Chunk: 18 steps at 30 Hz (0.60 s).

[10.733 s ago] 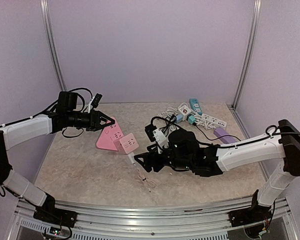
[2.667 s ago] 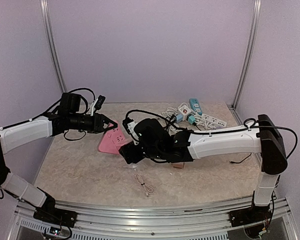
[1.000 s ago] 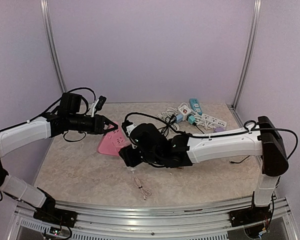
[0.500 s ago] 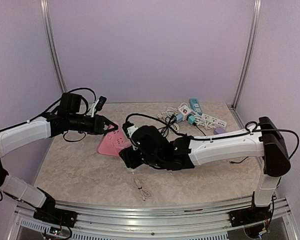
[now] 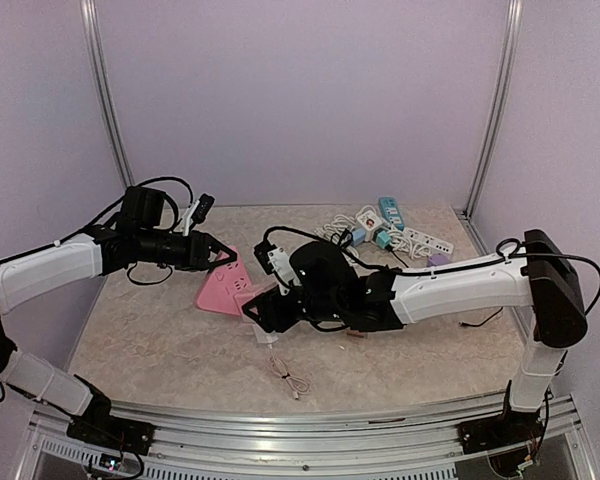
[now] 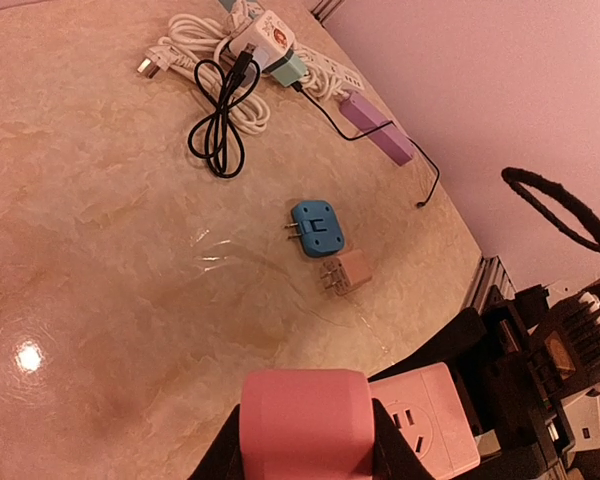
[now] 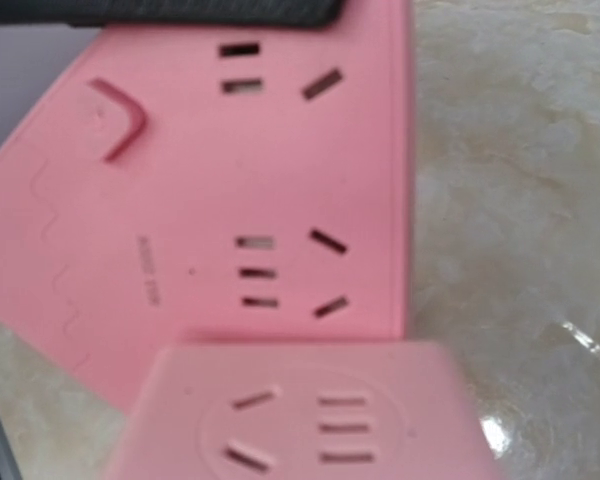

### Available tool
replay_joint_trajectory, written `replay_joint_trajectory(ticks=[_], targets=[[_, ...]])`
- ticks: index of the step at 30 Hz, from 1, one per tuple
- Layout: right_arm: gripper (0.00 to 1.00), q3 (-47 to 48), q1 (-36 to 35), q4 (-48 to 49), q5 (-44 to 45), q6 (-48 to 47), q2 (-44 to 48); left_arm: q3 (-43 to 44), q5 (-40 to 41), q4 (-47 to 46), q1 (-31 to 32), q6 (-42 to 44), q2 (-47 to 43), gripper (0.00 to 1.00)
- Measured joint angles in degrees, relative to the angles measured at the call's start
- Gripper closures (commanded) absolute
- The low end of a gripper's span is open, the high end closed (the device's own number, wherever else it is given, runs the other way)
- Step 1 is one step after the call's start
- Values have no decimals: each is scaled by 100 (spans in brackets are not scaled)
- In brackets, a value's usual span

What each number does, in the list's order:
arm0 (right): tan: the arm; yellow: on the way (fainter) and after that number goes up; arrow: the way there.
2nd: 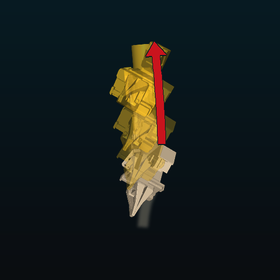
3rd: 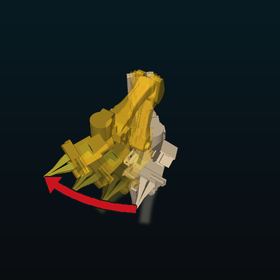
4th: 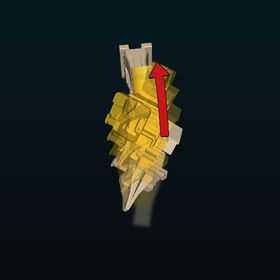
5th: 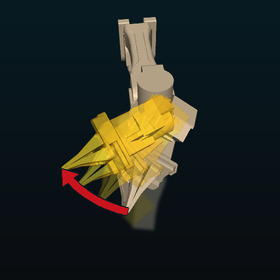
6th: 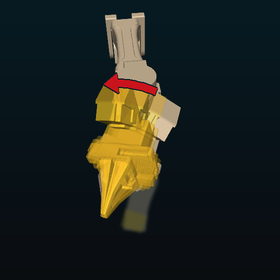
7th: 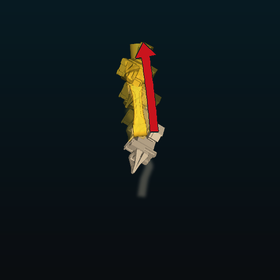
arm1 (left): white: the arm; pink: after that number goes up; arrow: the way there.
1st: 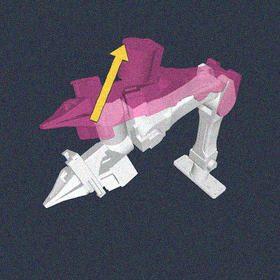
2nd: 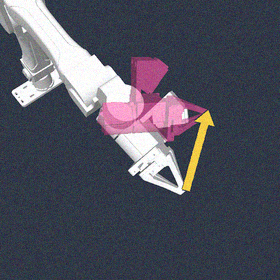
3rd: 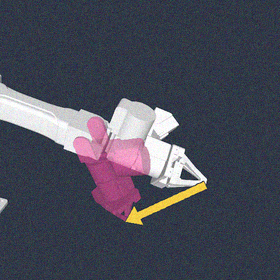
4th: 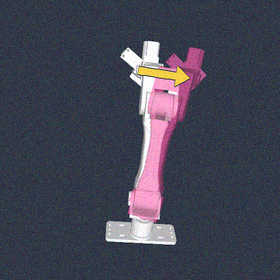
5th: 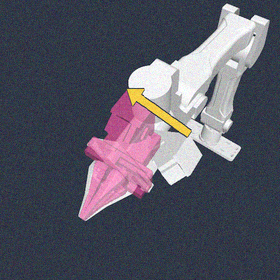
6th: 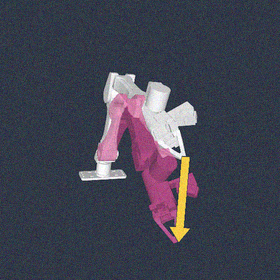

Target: Pull the plug off the socket

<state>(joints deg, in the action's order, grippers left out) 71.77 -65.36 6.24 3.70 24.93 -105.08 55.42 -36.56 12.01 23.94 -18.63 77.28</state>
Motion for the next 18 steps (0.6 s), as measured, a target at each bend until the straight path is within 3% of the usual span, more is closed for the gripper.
replay_joint_trajectory(ticks=[9,18], targets=[[100,7,-7,-37,85,-24,0,0,74,15,24,-2,0,100],[100,883,-363,-1241,1259,-87,-243,11,57,-94,-15,-7,0,100]])
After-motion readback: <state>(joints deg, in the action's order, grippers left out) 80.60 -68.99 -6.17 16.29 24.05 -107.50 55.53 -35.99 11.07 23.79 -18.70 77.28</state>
